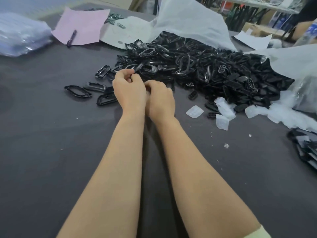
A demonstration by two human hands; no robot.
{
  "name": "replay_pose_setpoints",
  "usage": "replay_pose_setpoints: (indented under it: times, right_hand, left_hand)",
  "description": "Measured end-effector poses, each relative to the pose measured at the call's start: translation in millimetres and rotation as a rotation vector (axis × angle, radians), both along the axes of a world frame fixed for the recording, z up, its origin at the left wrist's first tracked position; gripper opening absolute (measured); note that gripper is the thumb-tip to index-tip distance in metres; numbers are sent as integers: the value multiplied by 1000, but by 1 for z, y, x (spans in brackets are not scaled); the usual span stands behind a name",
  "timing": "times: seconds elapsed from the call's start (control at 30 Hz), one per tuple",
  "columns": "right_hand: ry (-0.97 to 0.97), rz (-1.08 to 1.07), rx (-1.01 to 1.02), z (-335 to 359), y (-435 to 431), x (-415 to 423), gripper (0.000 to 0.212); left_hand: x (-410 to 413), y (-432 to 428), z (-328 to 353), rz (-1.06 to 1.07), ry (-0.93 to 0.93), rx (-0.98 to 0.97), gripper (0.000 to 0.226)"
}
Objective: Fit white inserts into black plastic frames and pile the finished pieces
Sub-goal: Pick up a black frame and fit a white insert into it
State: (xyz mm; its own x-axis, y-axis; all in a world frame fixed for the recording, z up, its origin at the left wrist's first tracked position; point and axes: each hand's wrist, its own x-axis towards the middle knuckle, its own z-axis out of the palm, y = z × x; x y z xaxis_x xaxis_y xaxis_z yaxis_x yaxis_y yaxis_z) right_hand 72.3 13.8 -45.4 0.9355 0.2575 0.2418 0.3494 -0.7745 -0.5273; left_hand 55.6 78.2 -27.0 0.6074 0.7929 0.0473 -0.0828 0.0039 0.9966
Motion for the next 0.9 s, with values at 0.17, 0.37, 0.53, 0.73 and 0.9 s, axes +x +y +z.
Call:
replay_pose_setpoints:
  times: [0.17, 0.37, 0.53, 0.73, 0.9]
  right_hand:
    - [-51, -179, 473, 12, -41, 2, 26]
    - [223, -125, 955, 26, -89, 1, 20]
    - [113, -190, 833, 30, -123, -5, 19]
    - [32, -208, 613, 37, -159, -8, 17]
    - [77, -258, 721, 36, -169, -14, 16]
  left_hand:
    - [3, -17, -1, -88, -9, 30, 14]
    - [1, -55, 0, -393, 57, -4, 12]
    - [-5, -84, 3, -474, 37, 86, 22]
    - [-15, -113, 7, -660, 38, 253, 7]
    - [-17, -120, 0, -525, -41, 28, 15]
